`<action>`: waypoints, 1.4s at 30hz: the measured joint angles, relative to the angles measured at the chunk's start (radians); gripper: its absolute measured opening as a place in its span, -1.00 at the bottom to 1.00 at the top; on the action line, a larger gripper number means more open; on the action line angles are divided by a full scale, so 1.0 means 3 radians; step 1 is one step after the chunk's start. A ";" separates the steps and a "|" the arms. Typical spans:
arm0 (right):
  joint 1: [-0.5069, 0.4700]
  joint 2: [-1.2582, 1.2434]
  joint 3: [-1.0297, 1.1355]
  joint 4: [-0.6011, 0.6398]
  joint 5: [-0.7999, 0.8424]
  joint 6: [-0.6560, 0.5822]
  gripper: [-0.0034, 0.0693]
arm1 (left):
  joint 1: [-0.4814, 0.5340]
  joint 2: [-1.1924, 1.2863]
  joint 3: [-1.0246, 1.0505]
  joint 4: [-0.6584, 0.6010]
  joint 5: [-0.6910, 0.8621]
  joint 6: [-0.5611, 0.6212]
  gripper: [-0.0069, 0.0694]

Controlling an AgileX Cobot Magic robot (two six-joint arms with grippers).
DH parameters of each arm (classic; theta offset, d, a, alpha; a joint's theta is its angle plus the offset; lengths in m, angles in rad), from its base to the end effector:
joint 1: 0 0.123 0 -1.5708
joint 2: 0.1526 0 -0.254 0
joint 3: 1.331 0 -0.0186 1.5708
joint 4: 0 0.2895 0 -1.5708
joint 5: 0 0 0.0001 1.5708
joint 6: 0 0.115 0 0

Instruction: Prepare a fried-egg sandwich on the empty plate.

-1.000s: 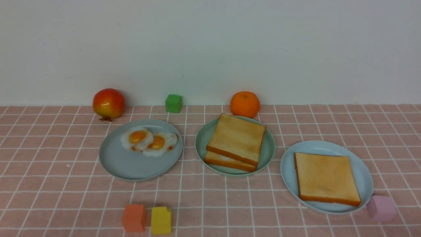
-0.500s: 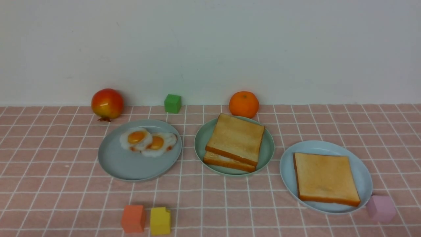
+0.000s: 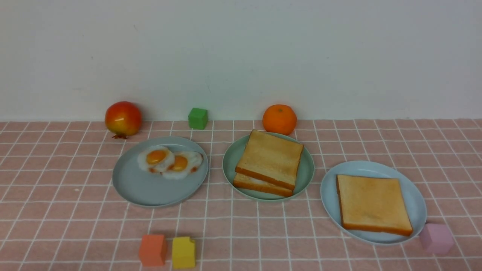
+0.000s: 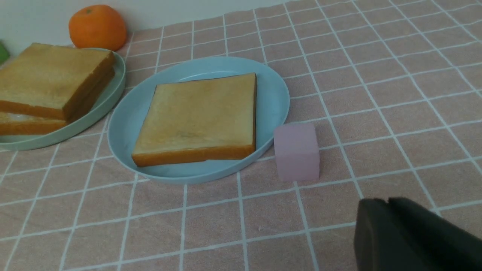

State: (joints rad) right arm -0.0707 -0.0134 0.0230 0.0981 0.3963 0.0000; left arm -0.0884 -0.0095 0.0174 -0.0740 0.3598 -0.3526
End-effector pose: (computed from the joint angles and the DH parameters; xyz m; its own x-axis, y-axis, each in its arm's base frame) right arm 0.1448 -0.0059 0.1633 -0.3065 0.1123 -0.9452 0.0627 0.9932 0.0976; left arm 0.1453 -0.0159 0.1689 -0.2971 -0.3846 -0.8739 -0.0093 0.9164 -0.4001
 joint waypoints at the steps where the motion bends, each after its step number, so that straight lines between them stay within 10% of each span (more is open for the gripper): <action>1: 0.0000 0.0000 0.0000 0.0000 0.0000 0.0000 -0.70 | 0.0000 0.0000 0.0000 0.0000 0.0000 0.0000 -0.79; 42: 0.0000 0.0000 0.0000 0.0000 0.0000 0.0000 -0.54 | -0.0003 0.0000 0.0000 0.0000 0.0000 0.0000 -0.79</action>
State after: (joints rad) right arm -0.0707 -0.0134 0.0230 0.0981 0.3963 0.0000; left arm -0.0894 -0.0095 0.0174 -0.0740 0.3598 -0.3526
